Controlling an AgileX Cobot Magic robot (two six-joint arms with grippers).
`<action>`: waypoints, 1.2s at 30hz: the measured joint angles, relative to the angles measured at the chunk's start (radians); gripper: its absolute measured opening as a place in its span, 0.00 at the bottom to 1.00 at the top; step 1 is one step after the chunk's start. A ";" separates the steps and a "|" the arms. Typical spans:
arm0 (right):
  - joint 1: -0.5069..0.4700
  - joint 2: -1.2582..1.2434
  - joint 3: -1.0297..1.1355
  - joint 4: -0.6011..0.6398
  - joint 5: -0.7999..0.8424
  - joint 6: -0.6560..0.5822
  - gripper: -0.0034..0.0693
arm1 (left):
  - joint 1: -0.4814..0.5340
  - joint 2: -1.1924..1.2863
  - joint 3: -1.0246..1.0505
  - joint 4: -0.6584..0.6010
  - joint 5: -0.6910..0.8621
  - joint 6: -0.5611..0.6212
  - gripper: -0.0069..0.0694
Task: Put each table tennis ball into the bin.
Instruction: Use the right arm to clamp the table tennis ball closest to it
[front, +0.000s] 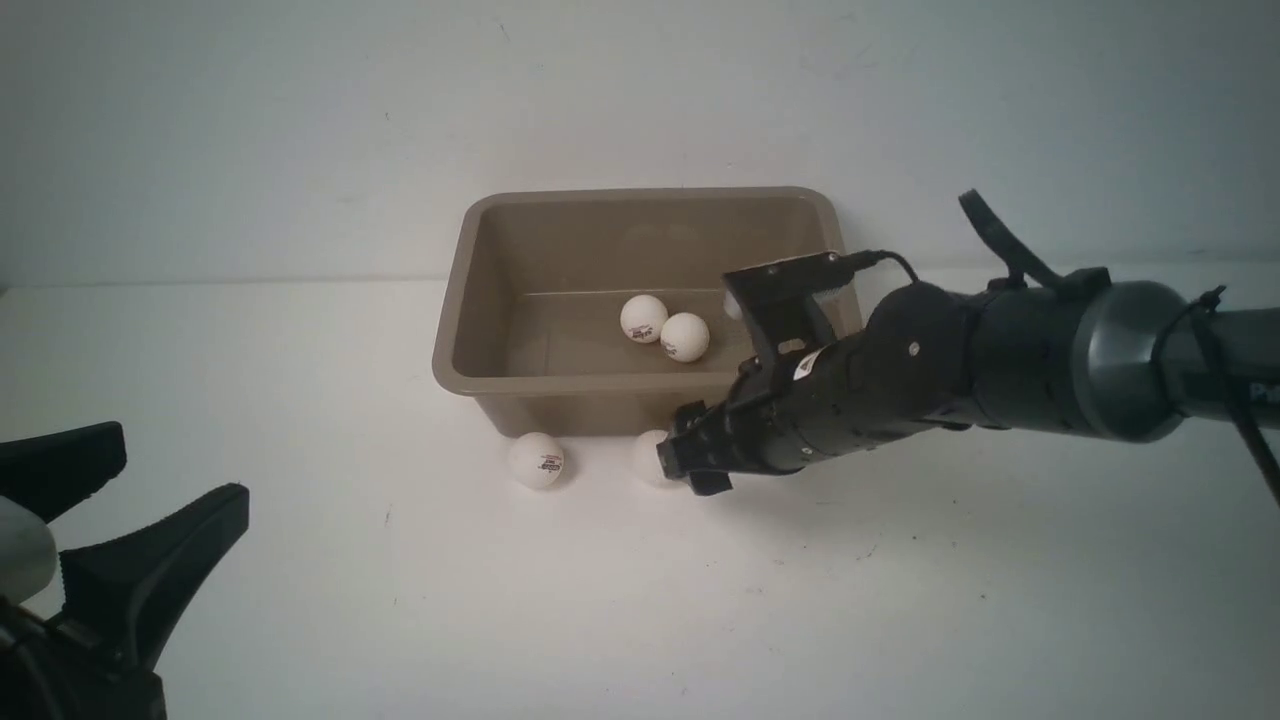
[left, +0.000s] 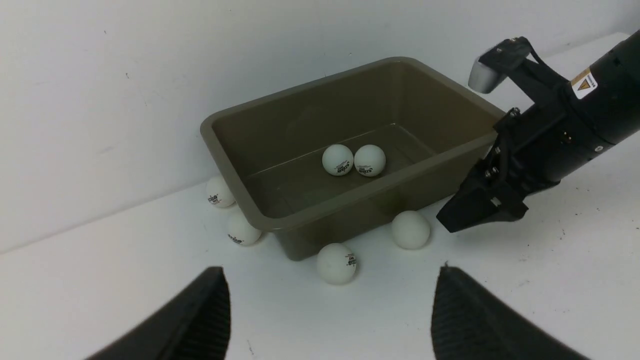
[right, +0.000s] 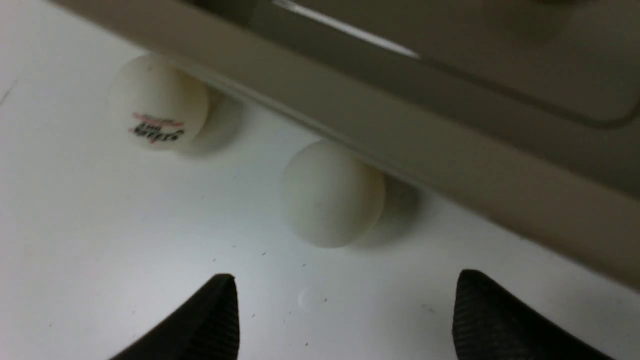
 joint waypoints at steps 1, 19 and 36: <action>-0.003 0.009 0.000 0.018 -0.012 0.000 0.76 | 0.000 0.000 0.000 0.000 0.000 0.000 0.73; -0.004 0.081 -0.040 0.468 -0.058 -0.302 0.76 | 0.000 0.000 0.000 0.000 0.000 0.000 0.73; -0.003 0.184 -0.083 0.694 -0.046 -0.492 0.76 | 0.000 0.000 0.000 0.000 0.001 0.000 0.73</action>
